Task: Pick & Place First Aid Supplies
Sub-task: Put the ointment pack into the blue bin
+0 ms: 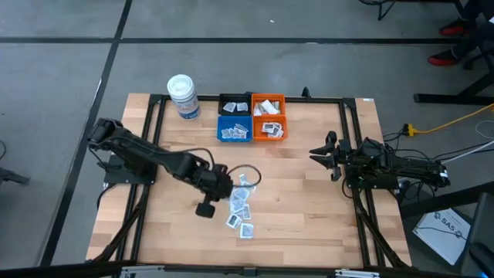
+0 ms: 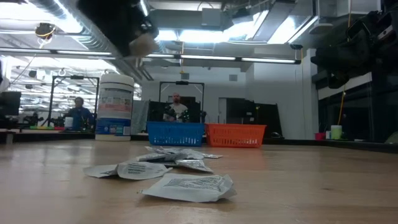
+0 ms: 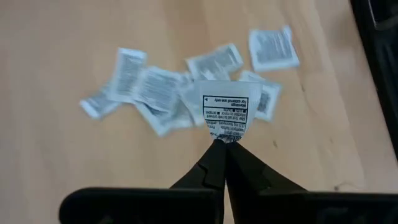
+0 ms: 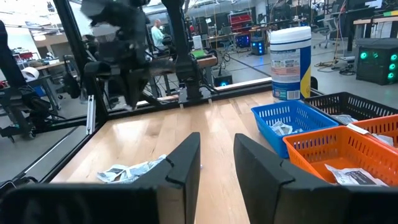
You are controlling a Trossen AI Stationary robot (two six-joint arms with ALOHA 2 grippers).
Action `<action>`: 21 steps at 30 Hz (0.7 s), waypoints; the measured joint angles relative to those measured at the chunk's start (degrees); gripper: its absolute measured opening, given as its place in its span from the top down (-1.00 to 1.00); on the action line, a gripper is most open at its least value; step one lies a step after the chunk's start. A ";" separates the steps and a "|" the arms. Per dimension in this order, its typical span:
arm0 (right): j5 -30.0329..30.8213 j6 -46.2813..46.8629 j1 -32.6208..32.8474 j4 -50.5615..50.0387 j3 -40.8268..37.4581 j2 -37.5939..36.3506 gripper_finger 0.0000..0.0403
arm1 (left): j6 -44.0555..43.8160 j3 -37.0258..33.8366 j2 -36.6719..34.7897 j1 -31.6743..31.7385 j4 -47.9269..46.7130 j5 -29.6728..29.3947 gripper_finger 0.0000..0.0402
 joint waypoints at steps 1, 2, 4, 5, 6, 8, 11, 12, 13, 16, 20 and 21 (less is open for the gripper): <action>0.01 -0.01 0.01 0.00 0.01 0.00 0.50 | -0.02 0.00 -0.38 0.80 0.57 -0.12 0.99; 0.00 0.01 0.00 0.00 0.00 -0.01 0.50 | -0.20 0.02 -0.75 1.63 0.95 -0.17 0.99; 0.02 0.01 -0.01 0.00 0.02 0.01 0.50 | -0.78 0.02 -1.10 3.46 1.40 -0.30 0.99; 0.00 -0.01 0.00 0.00 0.00 0.00 0.50 | -0.84 0.02 -1.14 4.49 2.20 -0.29 0.99; 0.00 0.01 -0.01 0.00 0.02 -0.01 0.50 | -0.85 0.02 -1.30 5.48 2.50 -0.30 0.99; 0.02 0.00 0.00 0.00 0.00 -0.01 0.50 | -0.85 0.03 -1.56 7.58 3.71 -0.32 0.99; 0.02 0.00 0.01 0.00 0.02 -0.01 0.50 | -0.87 0.07 -1.47 11.04 5.47 -0.67 0.99; 0.00 -0.01 -0.01 0.00 0.00 0.01 0.50 | -0.87 0.07 -1.47 12.28 6.35 -0.79 0.99; 0.00 -0.01 0.01 0.00 0.02 0.01 0.50 | -0.87 0.07 -1.47 13.59 7.19 -1.08 0.99; 0.00 0.00 -0.01 0.00 0.01 0.00 0.50 | -0.57 0.07 -1.47 17.55 7.06 -2.57 0.99; 0.00 0.01 0.00 0.00 0.01 -0.01 0.50 | 0.82 0.07 -1.47 22.78 6.87 -4.96 0.99; 0.01 0.00 0.00 0.00 0.01 0.01 0.50 | 1.21 0.07 -1.47 23.99 6.88 -5.60 0.99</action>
